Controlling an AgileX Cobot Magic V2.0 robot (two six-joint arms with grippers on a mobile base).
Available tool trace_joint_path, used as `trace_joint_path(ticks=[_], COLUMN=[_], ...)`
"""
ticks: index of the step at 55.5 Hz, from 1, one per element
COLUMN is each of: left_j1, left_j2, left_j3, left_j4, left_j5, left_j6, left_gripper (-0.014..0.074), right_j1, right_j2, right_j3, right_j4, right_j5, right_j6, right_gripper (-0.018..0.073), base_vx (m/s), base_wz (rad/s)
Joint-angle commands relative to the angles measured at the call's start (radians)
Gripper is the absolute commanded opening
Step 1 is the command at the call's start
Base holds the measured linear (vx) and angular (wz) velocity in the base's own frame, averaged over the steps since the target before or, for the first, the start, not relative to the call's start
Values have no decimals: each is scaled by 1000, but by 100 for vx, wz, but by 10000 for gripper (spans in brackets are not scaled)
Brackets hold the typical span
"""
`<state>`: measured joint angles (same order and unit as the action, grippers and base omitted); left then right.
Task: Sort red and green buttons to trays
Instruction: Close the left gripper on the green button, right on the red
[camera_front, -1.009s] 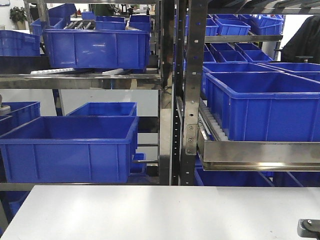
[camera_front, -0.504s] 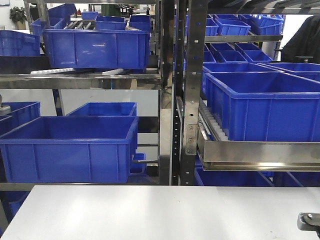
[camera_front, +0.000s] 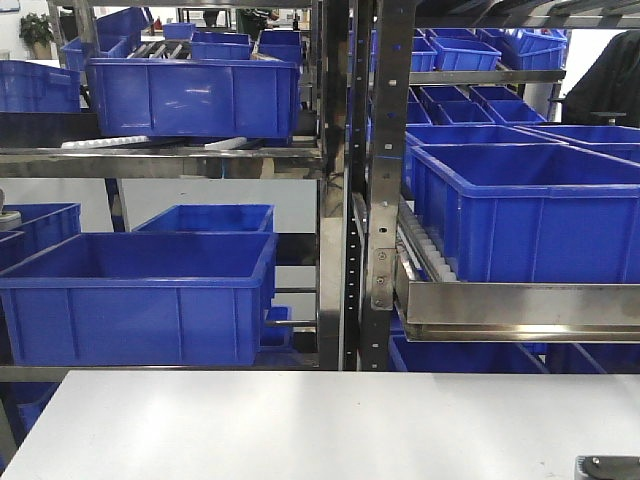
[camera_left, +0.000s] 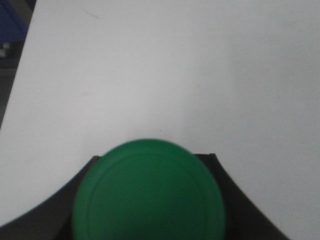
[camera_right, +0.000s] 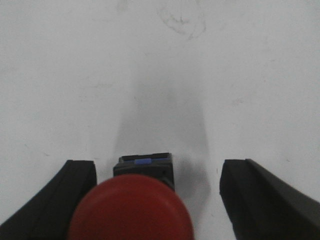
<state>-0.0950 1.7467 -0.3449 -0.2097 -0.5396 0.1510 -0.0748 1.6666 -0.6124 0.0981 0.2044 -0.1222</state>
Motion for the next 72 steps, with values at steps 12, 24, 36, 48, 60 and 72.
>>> trace_joint_path(ticks=[12, 24, 36, 48, 60, 72], left_j1=[2, 2, 2, 2, -17, -74], left_j2=[-27, -27, -79, -211, -396, -573], left_j3=[-16, -16, -16, -16, -28, -121], left_j4=[-4, 9, 126, 142, 259, 292], left_j5=[-76, -77, -83, -40, 32, 180], left_j6=[0, 0, -21, -89, -142, -225], left_gripper=[3, 3, 3, 3, 3, 3], right_j1=[-7, -7, -7, -7, 22, 201], right_j2=[7, 5, -11, -95, -284, -490], right_j3=[-22, -22, -22, -22, -22, -22], right_j4=[4, 32, 28, 30, 29, 32], right_j5=[-38, -34, -17, 33, 35, -69], right_j6=[-9, -9, -17, -18, -21, -1], right_gripper=[498, 295, 53, -15, -13, -10], base_vx=[0, 0, 0, 0, 0, 0], base_wz=[0, 0, 0, 0, 0, 0])
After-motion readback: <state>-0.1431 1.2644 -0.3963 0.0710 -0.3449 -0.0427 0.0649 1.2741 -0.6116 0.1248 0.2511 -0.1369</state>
